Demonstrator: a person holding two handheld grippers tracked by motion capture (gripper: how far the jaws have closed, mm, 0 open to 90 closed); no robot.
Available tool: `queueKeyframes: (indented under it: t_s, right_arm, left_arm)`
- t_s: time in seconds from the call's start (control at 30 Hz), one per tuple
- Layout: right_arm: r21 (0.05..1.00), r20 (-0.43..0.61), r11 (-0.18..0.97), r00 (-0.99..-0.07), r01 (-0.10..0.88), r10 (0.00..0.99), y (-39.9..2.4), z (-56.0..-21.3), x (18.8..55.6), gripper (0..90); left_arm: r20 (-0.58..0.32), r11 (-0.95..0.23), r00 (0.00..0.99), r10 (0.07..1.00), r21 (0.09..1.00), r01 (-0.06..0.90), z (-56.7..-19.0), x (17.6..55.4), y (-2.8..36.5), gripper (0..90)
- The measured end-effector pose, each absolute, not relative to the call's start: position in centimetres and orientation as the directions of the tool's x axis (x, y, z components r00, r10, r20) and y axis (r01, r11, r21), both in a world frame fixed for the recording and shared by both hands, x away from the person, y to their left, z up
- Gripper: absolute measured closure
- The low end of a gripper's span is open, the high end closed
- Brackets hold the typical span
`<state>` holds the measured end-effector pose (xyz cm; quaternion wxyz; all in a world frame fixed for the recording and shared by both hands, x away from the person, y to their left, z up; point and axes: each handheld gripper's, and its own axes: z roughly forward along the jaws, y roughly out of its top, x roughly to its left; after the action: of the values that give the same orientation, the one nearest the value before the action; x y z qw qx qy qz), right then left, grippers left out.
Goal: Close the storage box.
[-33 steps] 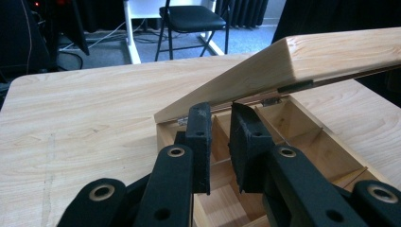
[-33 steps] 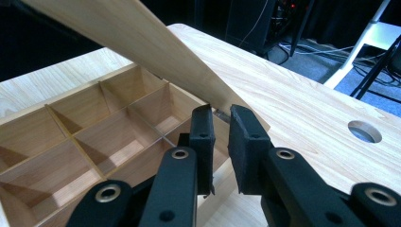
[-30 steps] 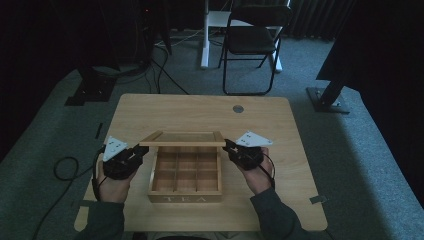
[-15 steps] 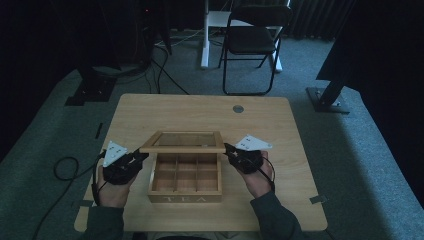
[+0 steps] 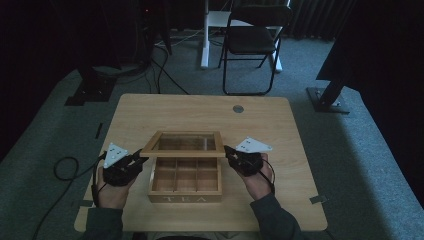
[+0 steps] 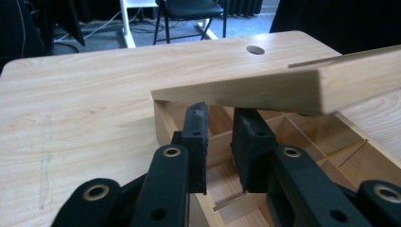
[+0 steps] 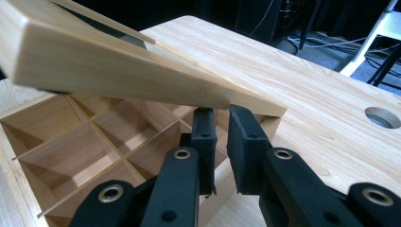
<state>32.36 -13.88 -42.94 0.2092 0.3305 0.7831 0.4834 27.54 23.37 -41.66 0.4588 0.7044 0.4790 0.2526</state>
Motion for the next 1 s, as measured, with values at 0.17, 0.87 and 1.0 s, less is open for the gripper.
queueKeyframes:
  t_s: [0.17, 0.87, 1.0]
  right_arm:
    - [0.894, -0.005, 0.313, -0.693, 0.319, 0.721, -13.9, -43.3, 32.2, 80.9]
    - [0.885, 0.01, 0.316, -0.693, 0.341, 0.721, -13.8, -44.8, 31.6, 80.3]
    - [0.884, 0.013, 0.316, -0.693, 0.345, 0.72, -13.8, -45.0, 31.5, 80.3]
  left_arm:
    - [-0.085, -0.121, 0.413, 0.907, 0.885, 0.449, -42.1, 27.4, 23.4, 75.0]
    - [-0.098, -0.121, 0.415, 0.905, 0.874, 0.471, -43.7, 26.6, 23.6, 77.4]
    - [-0.097, -0.123, 0.416, 0.904, 0.874, 0.47, -43.9, 26.5, 23.6, 77.4]
